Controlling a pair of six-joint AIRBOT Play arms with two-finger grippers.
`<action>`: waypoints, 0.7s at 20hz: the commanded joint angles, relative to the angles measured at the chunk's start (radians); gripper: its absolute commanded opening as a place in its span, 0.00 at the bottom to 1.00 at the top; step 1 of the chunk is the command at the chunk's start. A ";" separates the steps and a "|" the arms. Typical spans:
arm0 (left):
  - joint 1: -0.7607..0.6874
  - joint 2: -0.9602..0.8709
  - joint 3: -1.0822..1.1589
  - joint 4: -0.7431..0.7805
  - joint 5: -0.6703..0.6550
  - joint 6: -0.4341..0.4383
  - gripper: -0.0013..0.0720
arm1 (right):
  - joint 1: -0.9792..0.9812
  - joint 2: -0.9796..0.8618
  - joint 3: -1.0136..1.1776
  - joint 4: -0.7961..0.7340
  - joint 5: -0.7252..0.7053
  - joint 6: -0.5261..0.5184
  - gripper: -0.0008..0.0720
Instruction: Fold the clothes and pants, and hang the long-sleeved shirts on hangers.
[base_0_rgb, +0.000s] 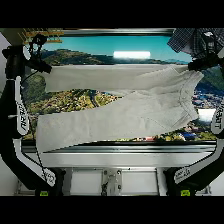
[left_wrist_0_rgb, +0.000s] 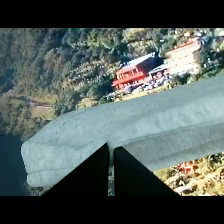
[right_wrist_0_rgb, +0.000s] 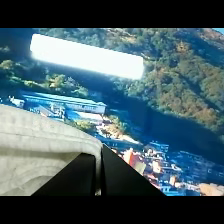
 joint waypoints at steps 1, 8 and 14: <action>-0.013 0.030 0.014 0.118 -0.030 -0.156 0.02 | -0.001 0.032 0.001 -0.089 0.076 0.027 0.06; -0.029 0.402 -0.406 0.290 0.017 -0.358 0.02 | -0.010 0.156 -0.112 -0.118 0.119 0.035 0.06; -0.028 0.772 -0.842 0.291 0.027 -0.338 0.02 | -0.008 0.305 -0.323 -0.149 0.115 0.034 0.06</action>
